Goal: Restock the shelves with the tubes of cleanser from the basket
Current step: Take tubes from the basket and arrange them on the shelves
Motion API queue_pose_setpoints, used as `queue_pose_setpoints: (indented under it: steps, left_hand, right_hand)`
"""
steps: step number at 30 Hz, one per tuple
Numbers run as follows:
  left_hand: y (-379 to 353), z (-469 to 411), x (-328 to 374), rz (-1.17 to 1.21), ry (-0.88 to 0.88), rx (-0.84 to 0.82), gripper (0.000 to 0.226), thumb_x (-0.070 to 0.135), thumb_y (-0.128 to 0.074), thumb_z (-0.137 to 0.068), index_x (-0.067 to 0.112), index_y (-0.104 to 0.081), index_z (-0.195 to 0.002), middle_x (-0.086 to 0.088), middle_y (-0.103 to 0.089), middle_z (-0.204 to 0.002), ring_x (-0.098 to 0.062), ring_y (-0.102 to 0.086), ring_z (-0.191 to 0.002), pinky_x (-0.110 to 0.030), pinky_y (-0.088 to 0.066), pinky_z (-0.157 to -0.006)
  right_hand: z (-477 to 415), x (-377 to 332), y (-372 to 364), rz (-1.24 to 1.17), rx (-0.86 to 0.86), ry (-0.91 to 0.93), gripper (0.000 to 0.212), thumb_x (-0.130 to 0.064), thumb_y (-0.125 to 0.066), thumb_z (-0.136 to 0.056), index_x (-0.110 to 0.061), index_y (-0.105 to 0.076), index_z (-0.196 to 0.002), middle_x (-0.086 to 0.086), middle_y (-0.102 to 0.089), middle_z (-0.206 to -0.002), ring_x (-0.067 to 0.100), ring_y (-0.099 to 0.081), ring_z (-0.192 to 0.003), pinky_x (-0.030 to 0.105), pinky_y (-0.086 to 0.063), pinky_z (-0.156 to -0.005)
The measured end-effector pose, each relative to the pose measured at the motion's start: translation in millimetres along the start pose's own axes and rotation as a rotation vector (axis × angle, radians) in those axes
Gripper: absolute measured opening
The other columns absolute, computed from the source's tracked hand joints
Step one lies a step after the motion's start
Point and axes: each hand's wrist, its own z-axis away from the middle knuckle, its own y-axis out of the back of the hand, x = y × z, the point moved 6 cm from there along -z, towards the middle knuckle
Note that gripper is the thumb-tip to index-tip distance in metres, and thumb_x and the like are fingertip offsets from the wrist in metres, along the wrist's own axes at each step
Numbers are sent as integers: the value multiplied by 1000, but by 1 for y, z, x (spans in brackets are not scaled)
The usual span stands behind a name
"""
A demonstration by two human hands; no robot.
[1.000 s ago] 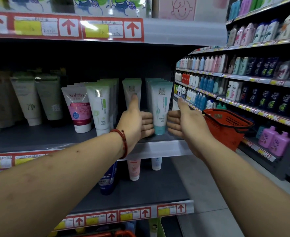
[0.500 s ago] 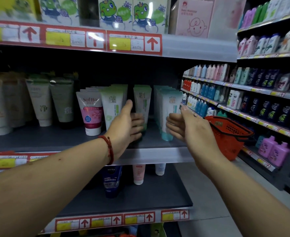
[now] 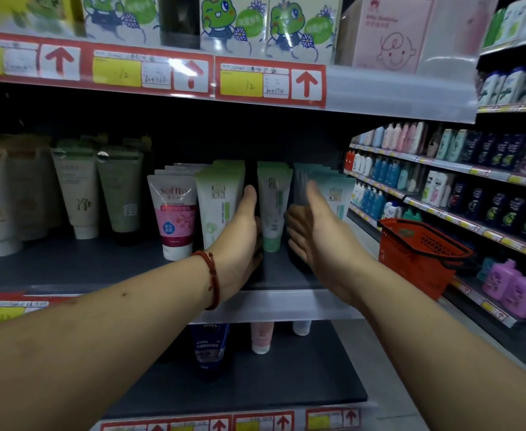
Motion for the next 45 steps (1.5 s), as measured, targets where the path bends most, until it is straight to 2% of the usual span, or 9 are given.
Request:
queue_pose_setpoints:
  steps: [6,10,13,18,24,29,40,43,45]
  left_hand:
    - [-1,-10,2,40,39,-50,78,66,-22,-99,10,-40,-151,2,-52,-138,-19,-42,-141,-27,-29,-98]
    - [3,-17,2,58,25,-56,79,67,-22,-98,12,-41,-150,-3,-52,-146,-19,-42,-142,-28,-30,-108]
    - [4,-21,0,66,18,-64,80,70,-25,-94,13,-47,-145,-7,-55,-141,-15,-48,-133,-30,-28,-114]
    - [5,-23,-2,-49,41,-3,75,70,-24,-96,14,-48,-141,15,-60,-111,-2,-59,-85,-20,-40,-77]
    - [5,-25,-1,-24,45,-91,80,72,-23,-95,18,-41,-151,2,-53,-145,-7,-48,-131,-26,-30,-100]
    - [4,-24,2,-19,45,-42,78,72,-25,-95,17,-48,-145,8,-66,-114,-3,-60,-91,-21,-40,-77]
    - [-1,-22,2,99,70,-78,81,74,-31,-92,15,-48,-145,-7,-59,-140,-12,-58,-117,-29,-36,-105]
    - [-3,-15,3,46,72,-79,75,72,-28,-95,17,-55,-137,-5,-67,-126,-8,-63,-103,-23,-45,-81]
    - [-7,-6,5,23,68,-98,71,68,-24,-98,19,-52,-141,-1,-65,-129,-5,-61,-101,-20,-43,-78]
  right_hand:
    - [-17,6,0,76,-3,-26,74,-77,-30,-93,-24,-52,-140,-18,-67,-123,-7,-59,-112,16,-36,-102]
    - [-23,13,2,97,44,-28,112,-93,-40,-65,-26,-36,-154,-5,-42,-157,10,-38,-143,38,-23,-123]
    - [-26,18,5,72,52,-34,91,-84,-36,-84,-25,-40,-153,-2,-45,-155,8,-43,-135,38,-25,-122]
    - [-34,26,7,47,15,-21,77,-74,-31,-94,-23,-41,-151,-15,-60,-120,2,-48,-114,26,-30,-109]
    - [-37,28,4,45,-2,-23,77,-76,-30,-93,-27,-41,-151,-14,-58,-133,0,-50,-113,26,-29,-110]
    - [-36,26,1,51,-16,-23,69,-67,-26,-99,-24,-41,-151,-25,-60,-103,-11,-53,-86,15,-35,-85]
    - [-33,21,0,24,-21,-25,69,-63,-24,-101,-19,-41,-151,-23,-56,-125,-14,-54,-77,11,-37,-74]
    - [-23,15,1,16,-6,-39,69,-62,-25,-101,-17,-40,-152,-27,-56,-110,-14,-56,-75,8,-40,-77]
    - [-14,12,-1,10,-35,-50,71,-62,-23,-101,-16,-35,-154,-23,-54,-117,-10,-58,-103,12,-36,-96]
